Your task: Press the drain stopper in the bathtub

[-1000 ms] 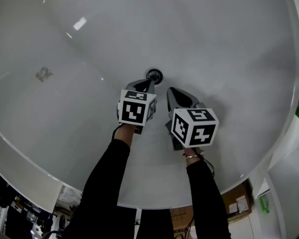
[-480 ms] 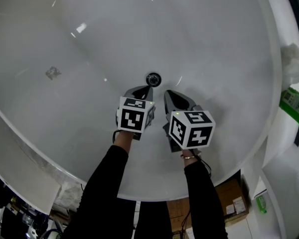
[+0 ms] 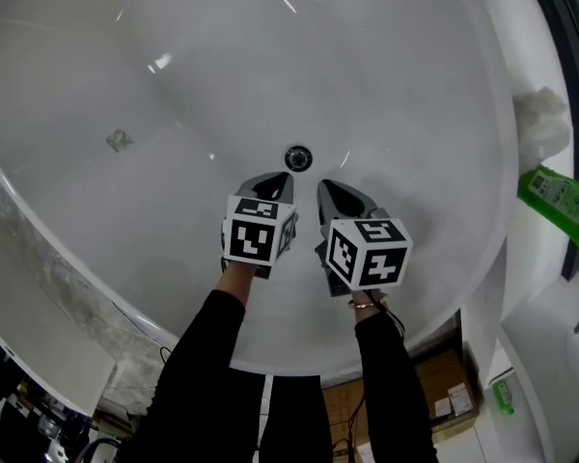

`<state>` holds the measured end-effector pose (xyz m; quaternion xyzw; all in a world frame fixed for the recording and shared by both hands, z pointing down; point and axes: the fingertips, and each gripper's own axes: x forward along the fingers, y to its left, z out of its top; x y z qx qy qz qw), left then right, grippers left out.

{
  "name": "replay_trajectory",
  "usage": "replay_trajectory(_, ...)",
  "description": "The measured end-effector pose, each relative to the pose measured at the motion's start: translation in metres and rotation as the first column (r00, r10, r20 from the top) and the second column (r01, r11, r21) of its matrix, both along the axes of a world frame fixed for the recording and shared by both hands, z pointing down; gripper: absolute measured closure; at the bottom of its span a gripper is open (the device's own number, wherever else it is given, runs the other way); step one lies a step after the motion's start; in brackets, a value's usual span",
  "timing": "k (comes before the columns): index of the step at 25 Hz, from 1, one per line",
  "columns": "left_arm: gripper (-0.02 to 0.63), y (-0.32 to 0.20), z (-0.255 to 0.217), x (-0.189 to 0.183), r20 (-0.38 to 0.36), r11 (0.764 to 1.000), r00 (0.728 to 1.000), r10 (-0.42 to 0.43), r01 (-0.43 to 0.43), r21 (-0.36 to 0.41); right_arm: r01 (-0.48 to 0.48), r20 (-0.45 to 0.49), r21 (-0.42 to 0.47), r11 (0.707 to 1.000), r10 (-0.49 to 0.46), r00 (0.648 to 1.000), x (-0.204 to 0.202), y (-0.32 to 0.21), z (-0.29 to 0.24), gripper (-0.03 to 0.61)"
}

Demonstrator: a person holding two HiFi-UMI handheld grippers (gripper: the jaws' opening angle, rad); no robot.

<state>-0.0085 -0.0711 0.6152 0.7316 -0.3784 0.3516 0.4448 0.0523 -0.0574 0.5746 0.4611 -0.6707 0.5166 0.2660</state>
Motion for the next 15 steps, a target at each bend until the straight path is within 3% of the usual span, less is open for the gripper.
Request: replay_trajectory(15, 0.606, 0.007, -0.05, -0.003, -0.011, 1.0, 1.0, -0.019, 0.019, 0.018, -0.009, 0.013, 0.012, 1.0, 0.009, 1.0, 0.001, 0.017, -0.045, 0.577)
